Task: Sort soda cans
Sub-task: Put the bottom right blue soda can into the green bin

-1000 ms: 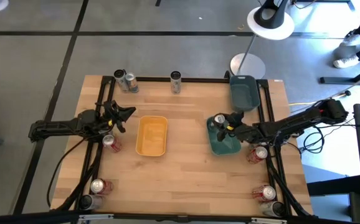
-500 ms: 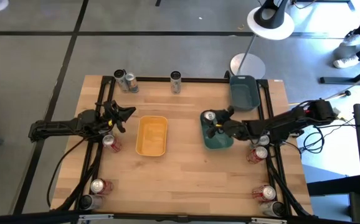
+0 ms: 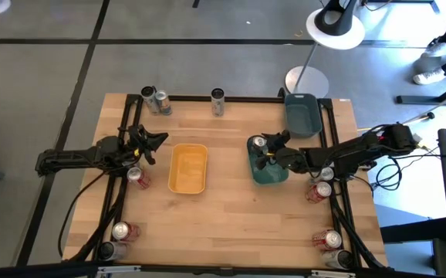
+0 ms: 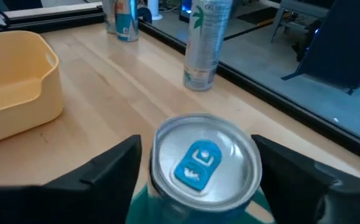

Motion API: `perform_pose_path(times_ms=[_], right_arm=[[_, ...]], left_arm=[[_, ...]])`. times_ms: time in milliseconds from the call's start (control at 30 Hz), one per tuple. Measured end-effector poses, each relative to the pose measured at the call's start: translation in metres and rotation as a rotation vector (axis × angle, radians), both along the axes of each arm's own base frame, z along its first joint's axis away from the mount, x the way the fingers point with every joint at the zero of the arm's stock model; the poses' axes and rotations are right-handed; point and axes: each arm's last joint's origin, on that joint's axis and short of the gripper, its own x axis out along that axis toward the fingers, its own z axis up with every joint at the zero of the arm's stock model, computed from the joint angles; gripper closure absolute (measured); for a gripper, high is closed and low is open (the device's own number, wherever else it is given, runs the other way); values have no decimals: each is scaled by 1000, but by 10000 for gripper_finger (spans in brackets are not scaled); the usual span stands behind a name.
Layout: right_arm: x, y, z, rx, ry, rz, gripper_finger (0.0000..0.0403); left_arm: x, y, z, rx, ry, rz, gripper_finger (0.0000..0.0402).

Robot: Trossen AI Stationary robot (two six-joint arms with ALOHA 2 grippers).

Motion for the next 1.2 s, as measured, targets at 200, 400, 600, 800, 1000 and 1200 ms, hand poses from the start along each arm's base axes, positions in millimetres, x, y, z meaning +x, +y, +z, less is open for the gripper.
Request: perform_pose_path(times_ms=[200,400,600,800,1000,1200], right_arm=[[-14,-1,21,0,-30,-3,74],[-31,-2,66,-2,32,17,71],[-49,-3,114,35,153,9,71],[-65,-1,149,197,252,80,71],[-80,2,160,369,342,125,71],[-93,6,154,566,467,142,71]], left_arm=[[0,0,0,-1,1,0,391],[0,0,0,2,3,0,391],[0,0,0,9,8,0,391],[0,0,0,8,7,0,391],[0,0,0,13,8,0,391],[0,0,0,29,17,2,391]])
